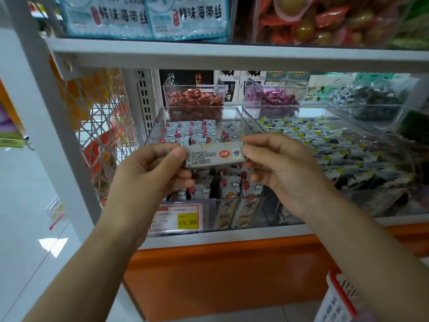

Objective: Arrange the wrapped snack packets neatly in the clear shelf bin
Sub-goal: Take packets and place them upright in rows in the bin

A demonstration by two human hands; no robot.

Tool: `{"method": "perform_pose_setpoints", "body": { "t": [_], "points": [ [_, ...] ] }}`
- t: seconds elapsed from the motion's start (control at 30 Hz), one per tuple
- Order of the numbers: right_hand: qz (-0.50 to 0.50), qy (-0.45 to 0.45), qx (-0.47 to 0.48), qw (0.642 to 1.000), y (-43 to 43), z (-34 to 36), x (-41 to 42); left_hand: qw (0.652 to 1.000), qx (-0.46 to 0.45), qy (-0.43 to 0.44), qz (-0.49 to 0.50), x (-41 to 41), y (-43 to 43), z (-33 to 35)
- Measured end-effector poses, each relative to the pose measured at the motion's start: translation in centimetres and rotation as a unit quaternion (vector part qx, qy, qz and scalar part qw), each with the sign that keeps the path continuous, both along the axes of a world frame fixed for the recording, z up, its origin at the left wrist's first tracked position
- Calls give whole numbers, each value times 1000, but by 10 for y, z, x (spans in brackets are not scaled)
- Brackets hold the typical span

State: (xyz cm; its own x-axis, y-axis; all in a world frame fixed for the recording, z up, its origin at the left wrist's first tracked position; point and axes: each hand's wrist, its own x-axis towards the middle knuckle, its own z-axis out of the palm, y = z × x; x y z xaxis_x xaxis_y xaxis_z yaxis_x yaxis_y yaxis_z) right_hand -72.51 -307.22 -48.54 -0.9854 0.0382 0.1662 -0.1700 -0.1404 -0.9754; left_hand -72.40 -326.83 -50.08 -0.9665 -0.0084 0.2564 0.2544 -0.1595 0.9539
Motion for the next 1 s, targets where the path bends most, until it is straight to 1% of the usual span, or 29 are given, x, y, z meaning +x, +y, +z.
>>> {"method": "perform_pose_setpoints", "body": {
  "t": [0.33,0.43,0.53,0.67,0.77,0.9,1.0],
  "points": [
    [-5,-58,-107,993,-5,3,0,999,18,46,-6,1,4,0],
    [9,-67,-129,989,-5,5,0,998,28,52,-4,1,5,0],
    [44,-81,-129,987,-5,4,0,997,68,43,4,0,5,-1],
    [93,-106,-169,975,-4,4,0,991,133,24,5,-1,5,0],
    [102,-89,-174,975,-3,3,-1,987,158,12,-10,-2,4,0],
    [77,-22,-119,990,1,1,-2,993,114,20,-6,-1,3,1],
    [91,21,-96,991,3,1,-3,992,125,6,3,0,2,2]
  ]
}}
